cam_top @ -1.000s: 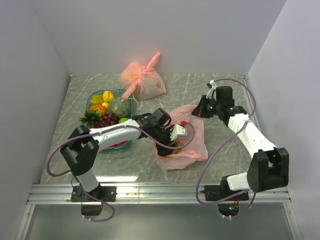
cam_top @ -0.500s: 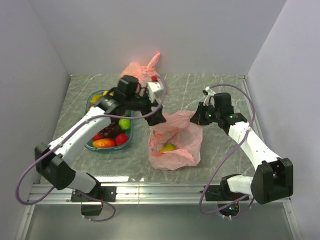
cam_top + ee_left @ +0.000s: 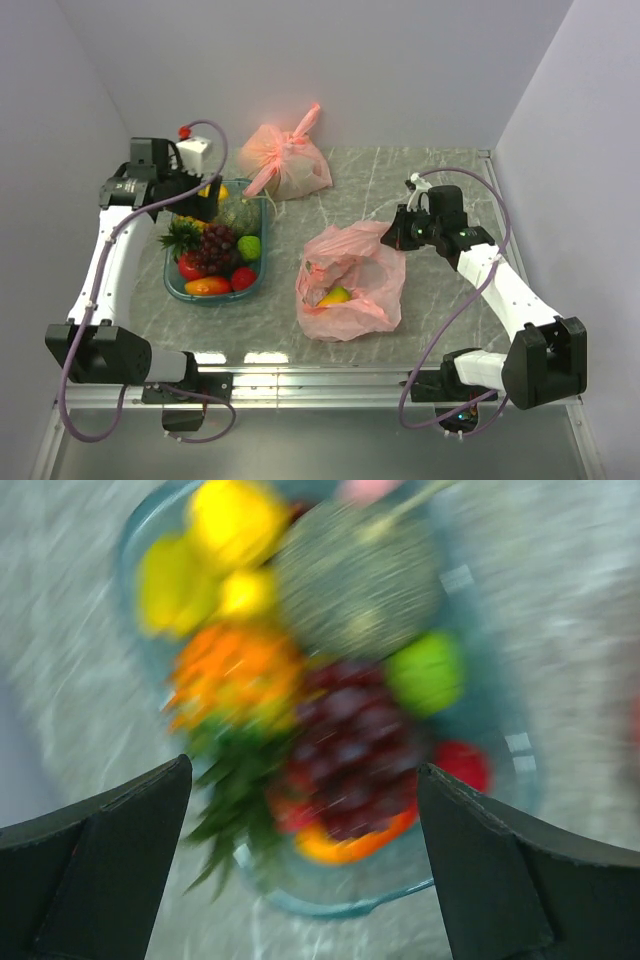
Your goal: Place the fake fruits into the plastic bag and tie a complex knot
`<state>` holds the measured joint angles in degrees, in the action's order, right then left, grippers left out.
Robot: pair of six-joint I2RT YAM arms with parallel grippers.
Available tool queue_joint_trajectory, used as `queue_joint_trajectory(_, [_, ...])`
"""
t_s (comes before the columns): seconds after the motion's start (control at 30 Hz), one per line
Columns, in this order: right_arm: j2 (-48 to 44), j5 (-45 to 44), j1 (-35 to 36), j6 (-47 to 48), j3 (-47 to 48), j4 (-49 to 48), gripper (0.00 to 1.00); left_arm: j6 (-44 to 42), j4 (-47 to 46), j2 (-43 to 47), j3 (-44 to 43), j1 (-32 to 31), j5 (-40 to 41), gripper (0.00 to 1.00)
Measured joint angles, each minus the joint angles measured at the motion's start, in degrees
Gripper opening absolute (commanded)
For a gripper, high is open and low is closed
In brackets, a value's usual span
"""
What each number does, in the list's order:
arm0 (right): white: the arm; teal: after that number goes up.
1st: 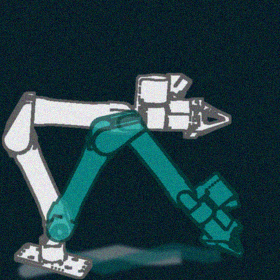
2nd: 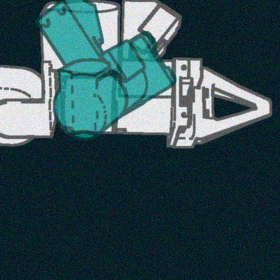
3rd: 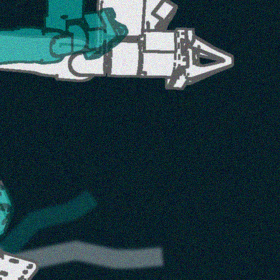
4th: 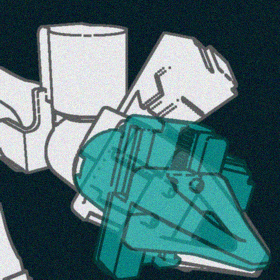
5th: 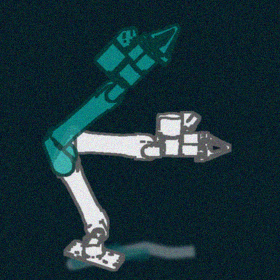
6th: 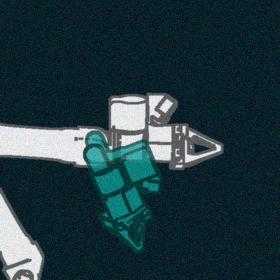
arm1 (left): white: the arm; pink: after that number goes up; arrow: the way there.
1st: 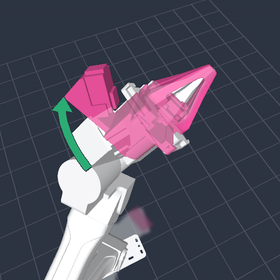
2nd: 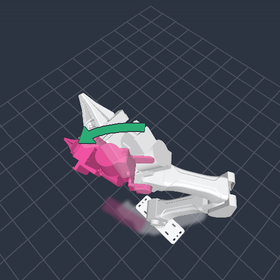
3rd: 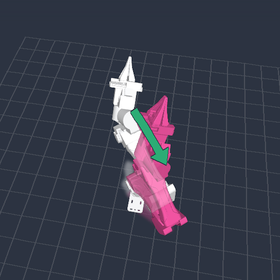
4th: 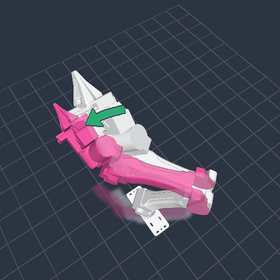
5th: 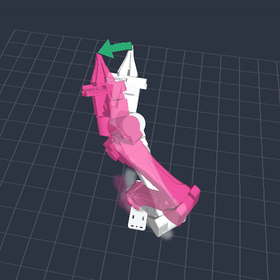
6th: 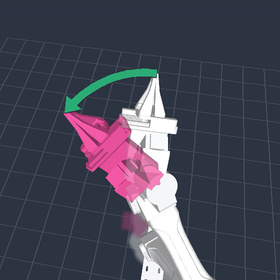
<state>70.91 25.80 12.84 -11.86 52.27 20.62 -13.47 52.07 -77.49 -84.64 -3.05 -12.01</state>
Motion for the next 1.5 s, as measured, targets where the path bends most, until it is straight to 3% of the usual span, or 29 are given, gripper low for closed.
queue_joint_trajectory(0.3, [0.0, 0.0, 0.1, 0.0, 0.0, 0.0, 0.0, -2.7, 3.1, -6.7, 0.0, 6.5, 9.6, 0.99])
queue_joint_trajectory(0.53, [0.0, -0.7, 0.2, 0.1, 0.0, 0.1, 0.0, -5.0, 7.3, -16.6, -3.6, 6.9, 8.9, 0.99])
queue_joint_trajectory(0.8, [0.1, -1.2, 0.2, 0.6, 0.0, 0.4, 0.0, -5.4, 11.4, -17.5, -2.3, 7.7, 8.9, 0.96])
queue_joint_trajectory(0.93, [0.3, -1.2, 0.2, 0.7, 0.0, 0.4, 0.0, -5.1, 11.5, -17.7, 0.4, 8.0, 9.9, 0.8])
queue_joint_trajectory(1.17, [0.3, -1.2, 0.2, 0.9, 0.0, 0.5, 0.0, -3.5, 12.9, -19.1, 0.1, 8.0, 10.4, 0.4])
queue_joint_trajectory(1.5, [0.3, -1.1, 0.2, 0.9, 0.0, 0.5, 0.0, -2.1, 17.7, -19.1, -11.4, 8.0, 10.8, 0.04])
